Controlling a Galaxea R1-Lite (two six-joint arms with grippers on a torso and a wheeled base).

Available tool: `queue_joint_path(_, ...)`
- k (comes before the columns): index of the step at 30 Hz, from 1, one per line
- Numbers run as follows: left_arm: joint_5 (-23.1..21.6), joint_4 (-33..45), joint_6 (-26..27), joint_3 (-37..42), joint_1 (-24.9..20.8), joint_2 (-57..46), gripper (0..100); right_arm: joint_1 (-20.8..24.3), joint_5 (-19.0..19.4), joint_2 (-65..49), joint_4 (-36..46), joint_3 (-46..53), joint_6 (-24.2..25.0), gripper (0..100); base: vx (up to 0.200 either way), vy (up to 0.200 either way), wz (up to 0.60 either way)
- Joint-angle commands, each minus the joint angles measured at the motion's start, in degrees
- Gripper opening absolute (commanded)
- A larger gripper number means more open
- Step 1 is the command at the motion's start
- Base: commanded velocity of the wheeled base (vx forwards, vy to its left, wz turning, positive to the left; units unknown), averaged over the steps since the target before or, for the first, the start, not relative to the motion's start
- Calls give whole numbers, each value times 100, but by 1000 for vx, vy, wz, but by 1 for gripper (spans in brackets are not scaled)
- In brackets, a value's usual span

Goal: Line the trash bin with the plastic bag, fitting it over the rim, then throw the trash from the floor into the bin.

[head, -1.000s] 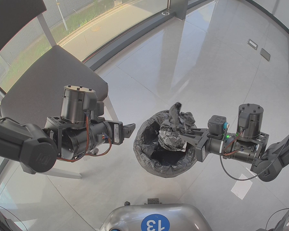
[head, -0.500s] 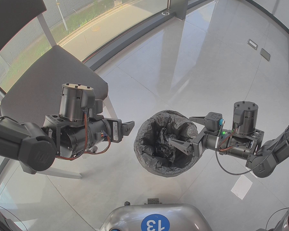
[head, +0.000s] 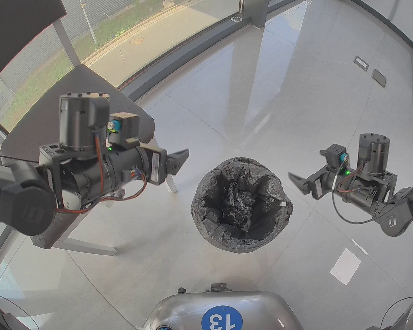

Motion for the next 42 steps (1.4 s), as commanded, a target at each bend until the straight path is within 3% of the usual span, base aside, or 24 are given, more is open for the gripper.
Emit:
queue_joint_path(1, -102, -305, -385, -183, 57, -630, 100, -672, -756, -453, 55, 23, -252, 100, 0, 0, 0)
queue_joint_path(3, -84, -287, -341, -183, 189, -735, 100, -733, -844, -505, 20, 31, -243, 100, 0, 0, 0)
queue_joint_path(5, 127, 73, 134, -183, 866, -1210, 100, -962, -931, -787, -77, 102, -252, 100, 0, 0, 0)
queue_joint_path(8, 1023, 372, 916, -131, 1244, -1684, 100, -1137, -949, -1226, -15, 242, -261, 100, 0, 0, 0)
queue_joint_path(11, 1445, 601, 977, -183, 1287, -2150, 100, -1269, -958, -1692, 2, 436, -269, 100, 0, 0, 0)
queue_joint_path(18, 1647, 2894, 819, -245, 1613, -3671, 100, -1647, -923, -3169, 556, 1077, -208, 100, 0, 0, 0)
queue_joint_path(22, 1656, 4459, 591, -219, 2052, -4963, 100, -1788, -791, -4663, 1409, 1613, 442, 100, 0, 0, 0)
queue_joint_path(23, 1656, 4459, 591, -219, 2052, -4963, 100, -1788, -791, -4707, 1444, 1631, 469, 100, 0, 0, 0)
queue_joint_path(24, 1656, 5021, 582, -210, 2298, -5437, 100, -1779, -782, -5348, 1936, 1736, 662, 100, 0, 0, 0)
queue_joint_path(27, 1621, 5654, 432, 1, 2720, -6202, 100, -1770, -703, -6561, 2956, 1912, 776, 100, 0, 0, 0)
queue_joint_path(30, 1621, 5795, 248, 537, 2834, -6984, 100, -1762, -439, -7871, 4265, 1947, 891, 100, 0, 0, 0)
queue_joint_path(31, 1621, 5795, 248, 537, 2834, -6984, 100, -1762, -439, -7871, 4265, 1947, 891, 100, 0, 0, 0)
queue_joint_path(32, 1638, 5865, 265, 950, 2834, -7626, 100, -1744, -360, -8820, 5355, 1903, 961, 100, 0, 0, 0)
queue_joint_path(33, 1638, 5874, 265, 1003, 2834, -7705, 100, -1753, -360, -8873, 5425, 1903, 961, 100, 0, 0, 0)
queue_joint_path(34, 1638, 5944, 265, 1284, 2826, -8162, 100, -1735, -351, -9505, 6120, 1868, 970, 100, 0, 0, 0)
queue_joint_path(36, 1629, 6032, 230, 1671, 2808, -8724, 100, -1735, -395, -10086, 6735, 1886, 996, 100, 0, 0, 0)
queue_joint_path(39, 1629, 6094, -227, 2067, 2799, -8883, 100, -1885, -184, -10270, 6875, 1939, 1154, 100, 0, 0, 0)
queue_joint_path(40, 1559, 5962, -719, 2075, 2799, -8856, 100, -1928, 18, -10358, 6884, 2026, 1339, 100, 0, 0, 0)
queue_joint_path(42, 1287, 5856, -763, 2242, 2799, -8865, 100, -1937, 53, -10411, 6858, 2246, 1488, 100, 0, 0, 0)
